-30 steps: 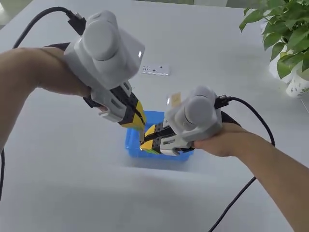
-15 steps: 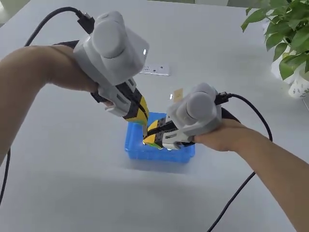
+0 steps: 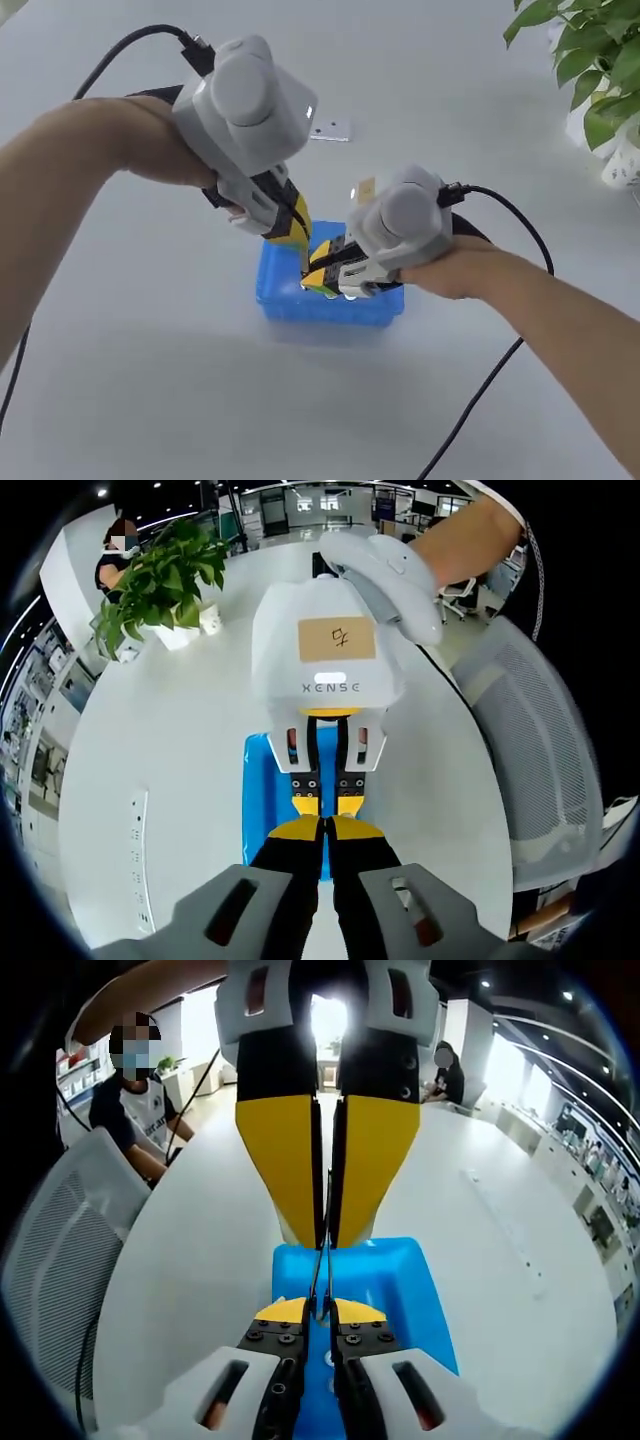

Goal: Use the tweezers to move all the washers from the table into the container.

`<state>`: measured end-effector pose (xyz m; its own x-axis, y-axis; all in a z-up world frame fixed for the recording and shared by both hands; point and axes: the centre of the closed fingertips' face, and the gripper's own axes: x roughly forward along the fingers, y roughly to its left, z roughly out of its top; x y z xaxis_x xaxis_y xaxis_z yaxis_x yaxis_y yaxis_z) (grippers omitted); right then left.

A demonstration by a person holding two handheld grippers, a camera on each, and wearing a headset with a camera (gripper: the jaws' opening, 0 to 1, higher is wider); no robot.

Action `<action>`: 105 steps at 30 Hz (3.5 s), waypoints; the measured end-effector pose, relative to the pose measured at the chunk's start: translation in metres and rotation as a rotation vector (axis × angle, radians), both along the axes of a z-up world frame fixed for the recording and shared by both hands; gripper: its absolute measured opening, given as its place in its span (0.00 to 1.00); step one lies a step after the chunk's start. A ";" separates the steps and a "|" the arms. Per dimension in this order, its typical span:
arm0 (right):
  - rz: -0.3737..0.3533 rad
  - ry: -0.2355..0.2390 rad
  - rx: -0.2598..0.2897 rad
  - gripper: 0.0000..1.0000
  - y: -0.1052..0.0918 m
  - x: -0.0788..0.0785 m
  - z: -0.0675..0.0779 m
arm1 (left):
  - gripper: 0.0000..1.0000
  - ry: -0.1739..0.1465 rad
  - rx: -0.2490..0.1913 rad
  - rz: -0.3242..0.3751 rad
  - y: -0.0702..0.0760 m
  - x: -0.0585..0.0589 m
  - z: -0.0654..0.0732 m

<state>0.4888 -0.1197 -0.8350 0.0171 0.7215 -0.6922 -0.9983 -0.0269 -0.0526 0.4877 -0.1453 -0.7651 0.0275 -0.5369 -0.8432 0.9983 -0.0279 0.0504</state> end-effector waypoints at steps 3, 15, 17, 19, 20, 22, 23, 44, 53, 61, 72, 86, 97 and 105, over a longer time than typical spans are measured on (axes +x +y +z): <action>0.001 0.003 -0.005 0.09 0.000 0.002 -0.005 | 0.05 0.001 0.008 -0.001 0.000 0.002 -0.005; 0.002 0.017 -0.030 0.09 0.001 0.009 -0.020 | 0.05 0.011 0.018 0.005 0.002 0.009 -0.020; 0.006 0.019 -0.035 0.09 0.001 0.009 -0.023 | 0.05 0.013 0.022 0.004 0.003 0.009 -0.022; 0.008 0.021 -0.038 0.09 0.001 0.009 -0.024 | 0.05 0.014 0.024 0.004 0.003 0.009 -0.024; 0.009 0.027 -0.041 0.09 0.001 0.008 -0.026 | 0.05 0.016 0.026 0.004 0.003 0.009 -0.025; 0.011 0.033 -0.041 0.09 0.002 0.009 -0.026 | 0.05 0.017 0.025 0.006 0.004 0.009 -0.025; 0.007 0.034 -0.038 0.09 0.002 0.009 -0.025 | 0.05 0.012 0.022 0.008 0.004 0.011 -0.025; 0.017 0.014 -0.048 0.10 0.000 0.008 -0.024 | 0.05 0.014 0.032 0.003 0.005 0.009 -0.023; 0.008 0.002 -0.035 0.10 -0.001 0.007 -0.015 | 0.05 0.003 0.031 -0.001 0.004 0.007 -0.014; 0.000 -0.010 -0.015 0.09 -0.001 0.005 -0.002 | 0.05 -0.009 0.030 -0.001 0.004 0.004 -0.002; -0.012 -0.028 0.017 0.08 -0.003 -0.002 0.017 | 0.05 -0.022 0.023 0.002 0.005 -0.004 0.016; -0.012 -0.042 0.022 0.07 -0.011 -0.021 0.034 | 0.05 -0.017 0.029 0.005 0.010 -0.023 0.028; 0.014 -0.062 -0.019 0.07 -0.023 -0.045 0.033 | 0.05 -0.013 -0.007 0.021 0.009 -0.048 0.022; 0.040 -0.073 -0.049 0.07 -0.027 -0.064 0.028 | 0.05 -0.004 -0.030 0.035 0.011 -0.066 0.014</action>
<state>0.4249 -0.1471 -0.8070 0.0405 0.6878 -0.7247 -0.9898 -0.0713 -0.1230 0.4220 -0.1348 -0.7515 0.0499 -0.5609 -0.8264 0.9985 0.0085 0.0545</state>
